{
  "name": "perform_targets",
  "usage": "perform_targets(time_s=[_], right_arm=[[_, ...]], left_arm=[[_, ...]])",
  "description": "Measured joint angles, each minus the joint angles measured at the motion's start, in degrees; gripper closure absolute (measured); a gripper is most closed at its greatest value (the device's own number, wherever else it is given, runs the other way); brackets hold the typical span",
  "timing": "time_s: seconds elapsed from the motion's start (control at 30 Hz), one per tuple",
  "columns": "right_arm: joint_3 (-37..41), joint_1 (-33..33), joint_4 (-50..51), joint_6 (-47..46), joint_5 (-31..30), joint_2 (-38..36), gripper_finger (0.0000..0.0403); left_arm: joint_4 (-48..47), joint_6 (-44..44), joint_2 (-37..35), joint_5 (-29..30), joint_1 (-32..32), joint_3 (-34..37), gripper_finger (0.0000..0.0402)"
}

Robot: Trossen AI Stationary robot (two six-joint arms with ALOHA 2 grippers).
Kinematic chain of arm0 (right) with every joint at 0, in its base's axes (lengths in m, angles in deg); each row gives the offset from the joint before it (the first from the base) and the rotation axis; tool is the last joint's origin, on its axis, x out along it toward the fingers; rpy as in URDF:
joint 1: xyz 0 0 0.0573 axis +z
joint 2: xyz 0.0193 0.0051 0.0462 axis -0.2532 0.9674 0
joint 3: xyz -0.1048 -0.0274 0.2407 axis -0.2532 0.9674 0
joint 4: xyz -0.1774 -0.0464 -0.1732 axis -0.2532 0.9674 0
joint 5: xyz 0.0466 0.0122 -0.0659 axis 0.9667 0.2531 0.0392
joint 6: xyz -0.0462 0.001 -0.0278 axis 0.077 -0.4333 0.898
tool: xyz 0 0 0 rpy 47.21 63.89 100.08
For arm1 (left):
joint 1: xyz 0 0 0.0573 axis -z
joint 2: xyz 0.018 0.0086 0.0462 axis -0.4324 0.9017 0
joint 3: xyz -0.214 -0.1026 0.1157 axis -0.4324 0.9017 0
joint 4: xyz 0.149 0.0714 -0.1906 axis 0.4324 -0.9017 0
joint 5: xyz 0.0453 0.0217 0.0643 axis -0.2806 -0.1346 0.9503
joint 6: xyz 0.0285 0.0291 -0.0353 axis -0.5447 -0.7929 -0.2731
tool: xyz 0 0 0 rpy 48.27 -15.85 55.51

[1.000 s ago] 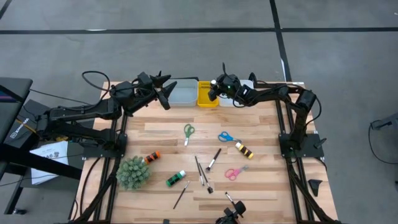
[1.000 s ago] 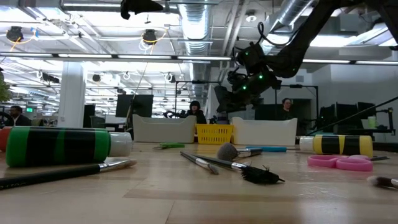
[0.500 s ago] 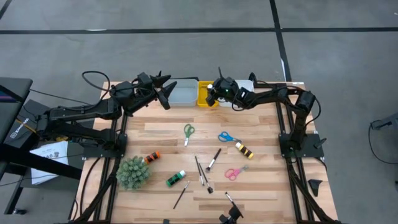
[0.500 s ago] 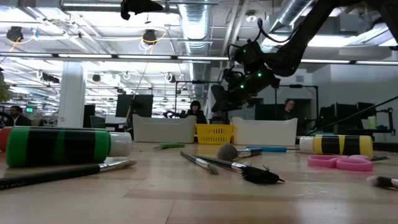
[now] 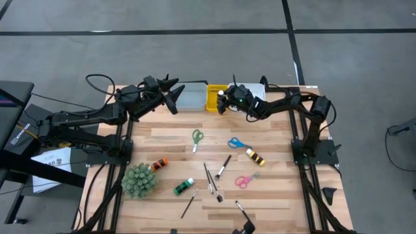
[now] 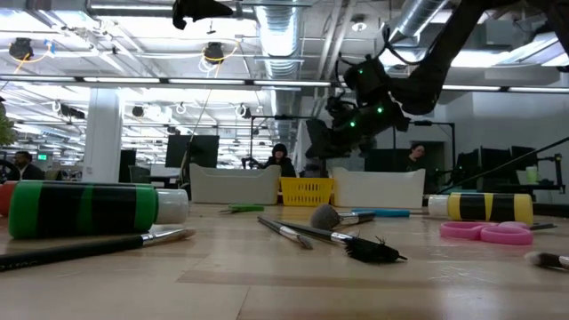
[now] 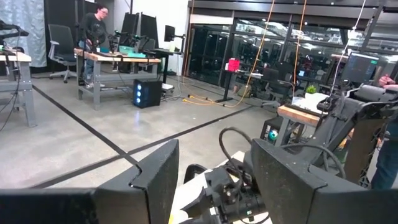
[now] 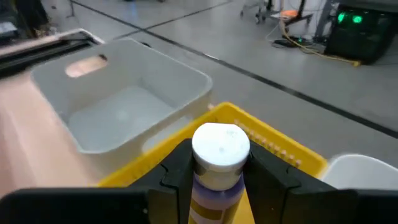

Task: Pick & Place Paint Supplies
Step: Put the purple paint bottle into the yellow bin

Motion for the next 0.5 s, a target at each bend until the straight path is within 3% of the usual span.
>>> perform_targets(time_s=[0.5], right_arm=[[2.86, 0.47, -2.72, -0.19, -0.15, 0.09, 0.0296]], left_arm=[[-0.05, 1.52, 0.0, -0.01, 0.02, 0.0, 0.0207]])
